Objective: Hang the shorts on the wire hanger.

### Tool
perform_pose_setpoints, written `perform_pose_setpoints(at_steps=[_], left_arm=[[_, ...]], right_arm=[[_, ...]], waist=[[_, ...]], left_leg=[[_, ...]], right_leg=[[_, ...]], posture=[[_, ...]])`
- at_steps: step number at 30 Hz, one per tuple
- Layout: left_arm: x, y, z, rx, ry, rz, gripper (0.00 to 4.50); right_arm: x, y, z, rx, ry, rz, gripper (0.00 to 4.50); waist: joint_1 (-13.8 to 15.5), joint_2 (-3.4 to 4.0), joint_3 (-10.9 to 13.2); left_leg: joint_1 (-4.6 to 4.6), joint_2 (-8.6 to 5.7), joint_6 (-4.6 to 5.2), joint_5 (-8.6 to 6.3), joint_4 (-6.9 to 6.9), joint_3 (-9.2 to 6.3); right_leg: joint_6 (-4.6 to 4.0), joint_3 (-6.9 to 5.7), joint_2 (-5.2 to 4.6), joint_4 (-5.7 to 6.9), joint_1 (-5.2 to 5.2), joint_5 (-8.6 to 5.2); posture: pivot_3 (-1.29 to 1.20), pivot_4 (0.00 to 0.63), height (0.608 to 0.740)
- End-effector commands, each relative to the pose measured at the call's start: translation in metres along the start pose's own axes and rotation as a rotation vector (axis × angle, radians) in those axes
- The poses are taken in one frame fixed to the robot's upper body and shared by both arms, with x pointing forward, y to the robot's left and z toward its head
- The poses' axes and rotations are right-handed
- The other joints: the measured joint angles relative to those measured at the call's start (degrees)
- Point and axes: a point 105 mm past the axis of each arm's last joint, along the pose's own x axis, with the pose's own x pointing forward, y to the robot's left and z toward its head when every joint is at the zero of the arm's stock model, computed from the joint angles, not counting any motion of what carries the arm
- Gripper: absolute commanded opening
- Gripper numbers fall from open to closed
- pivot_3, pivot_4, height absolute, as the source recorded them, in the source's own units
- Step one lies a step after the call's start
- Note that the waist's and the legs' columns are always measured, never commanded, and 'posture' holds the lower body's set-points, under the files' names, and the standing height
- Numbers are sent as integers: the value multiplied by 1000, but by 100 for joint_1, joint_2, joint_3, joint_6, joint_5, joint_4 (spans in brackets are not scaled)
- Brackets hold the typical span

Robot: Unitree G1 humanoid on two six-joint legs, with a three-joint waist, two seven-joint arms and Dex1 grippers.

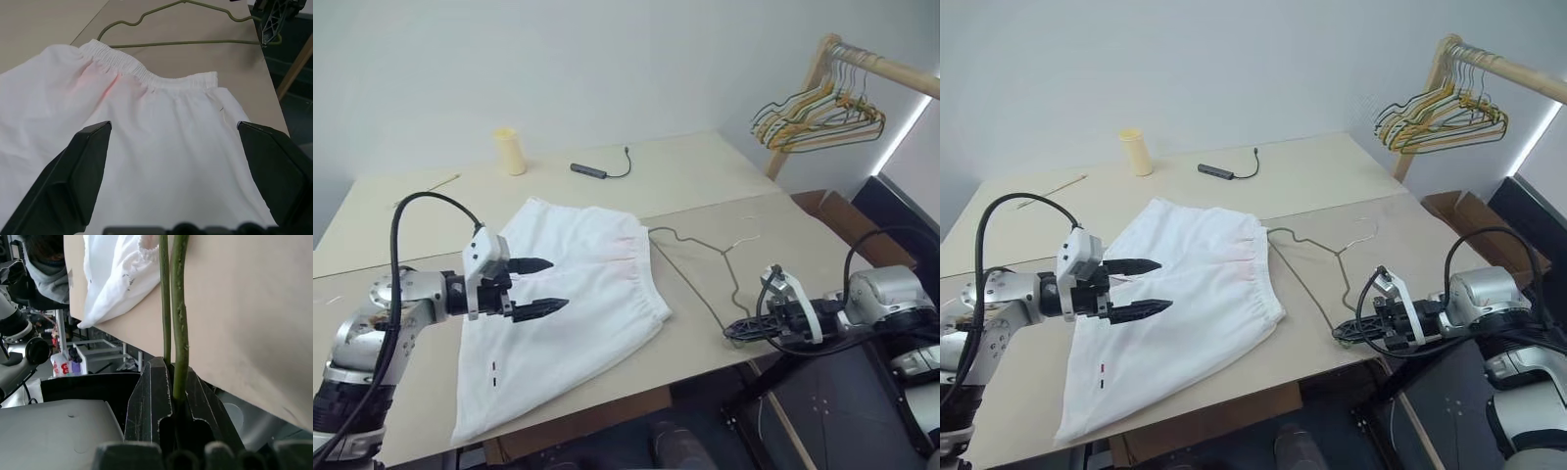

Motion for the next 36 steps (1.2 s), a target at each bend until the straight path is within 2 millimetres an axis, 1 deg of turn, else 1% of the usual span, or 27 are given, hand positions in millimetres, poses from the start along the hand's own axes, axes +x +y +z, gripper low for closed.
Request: perform_pose_setpoints(at_steps=[1,5,7,11,14,16,25,29,36], left_arm=[[-1,1,7,37,-4,12,4476],[2,1,3,47,12,14,4476],[3,1,3,47,12,15,4476],[5,0,2,47,7,18,4476],[5,-2,-2,44,14,24,4476],[6,-3,-4,45,20,26,4476],[4,-8,-9,35,27,38,4476],[5,-11,-11,27,27,48,4476],[5,-12,-12,20,28,57,4476]], right_arm=[[2,9,4,-55,26,31,0],[7,3,8,-45,58,-6,0],[6,0,16,-53,45,-30,0],[3,2,30,-88,39,-30,0],[6,-2,37,-91,61,-57,0],[9,-3,41,-104,72,-66,0],[17,-10,48,-174,148,-131,0],[17,-9,58,-218,138,-158,0],[17,-10,66,-244,119,-187,0]], waist=[[32,0,0],[36,0,0],[31,0,0],[39,0,0],[27,0,0],[31,0,0],[111,2,-1],[149,2,-1],[252,3,-2]], left_leg=[[0,0,0,0,0,0],[1,0,0,0,3,0],[3,0,0,0,4,1],[0,-2,0,0,3,0],[1,-2,0,0,4,-1],[2,-2,0,0,4,-1],[1,-5,0,0,4,-7],[6,-4,-1,0,4,-7],[4,-6,-1,0,4,-10]], right_leg=[[0,0,0,0,0,0],[0,0,-1,2,1,0],[-1,1,0,4,1,1],[-3,2,-2,5,-2,3],[-35,2,-3,5,-2,22],[-39,2,-2,7,-2,25],[-45,1,-8,11,-4,30],[-49,0,-6,17,-3,32],[-51,-2,-7,17,-5,34]], posture=[[-152,0,740],[-144,0,740],[-136,0,740],[-129,0,740],[-118,0,740],[-110,0,740],[-62,0,740],[-54,0,740],[-28,0,740]])
